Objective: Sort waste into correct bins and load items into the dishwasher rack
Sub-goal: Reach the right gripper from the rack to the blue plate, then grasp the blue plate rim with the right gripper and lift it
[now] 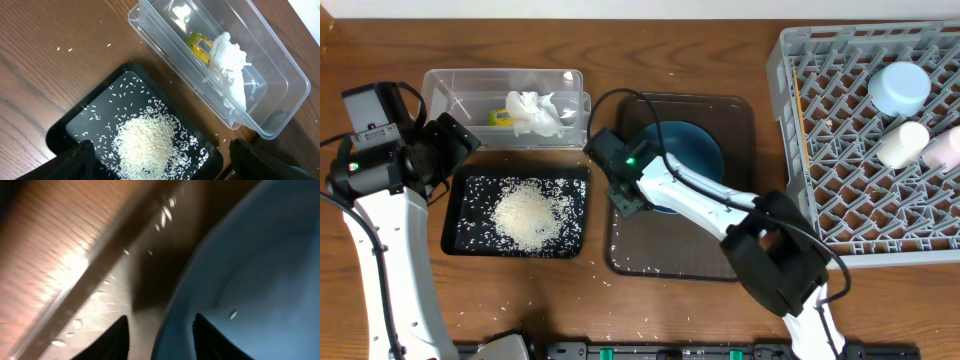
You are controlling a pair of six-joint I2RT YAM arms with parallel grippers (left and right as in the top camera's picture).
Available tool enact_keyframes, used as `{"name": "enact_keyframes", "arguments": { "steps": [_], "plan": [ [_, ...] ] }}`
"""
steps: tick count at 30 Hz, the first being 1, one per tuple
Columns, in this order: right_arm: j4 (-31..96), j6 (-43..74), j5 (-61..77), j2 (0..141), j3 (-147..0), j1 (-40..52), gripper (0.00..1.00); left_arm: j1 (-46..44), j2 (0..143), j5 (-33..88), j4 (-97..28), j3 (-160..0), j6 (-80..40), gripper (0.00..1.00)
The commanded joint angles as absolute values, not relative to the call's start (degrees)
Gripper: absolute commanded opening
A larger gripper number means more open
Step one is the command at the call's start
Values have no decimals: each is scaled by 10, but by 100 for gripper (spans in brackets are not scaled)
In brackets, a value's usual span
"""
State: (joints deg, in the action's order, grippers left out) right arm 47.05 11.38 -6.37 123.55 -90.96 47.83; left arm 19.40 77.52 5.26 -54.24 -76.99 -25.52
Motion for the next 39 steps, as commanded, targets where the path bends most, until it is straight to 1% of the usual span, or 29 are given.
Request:
{"name": "enact_keyframes", "arguments": {
  "steps": [1,2,8,11,13,21,27,33,39],
  "plan": [
    [465,137,-88,1239,-910,481,33,197,775,54,-546,-775,-258,89],
    [463,137,-88,1239,-911,481,31,197,775,54,-546,-775,-258,89],
    [474,137,-88,1229,-925,480,15,197,775,54,-546,-775,-258,89],
    [487,137,-88,1225,-945,480,8,197,775,54,-546,-775,-258,89],
    [503,137,-88,1224,-965,480,1,197,775,54,-546,-775,-258,89],
    [612,137,-98,1223,-1078,474,1,197,775,54,-546,-775,-258,89],
    [709,137,-181,1223,-1196,442,1,197,775,54,-546,-775,-258,89],
    [777,137,-212,1223,-1308,360,1,197,775,54,-546,-775,-258,89],
    [788,163,-184,1221,-1346,260,1,197,775,54,-546,-775,-258,89]
  ]
}}
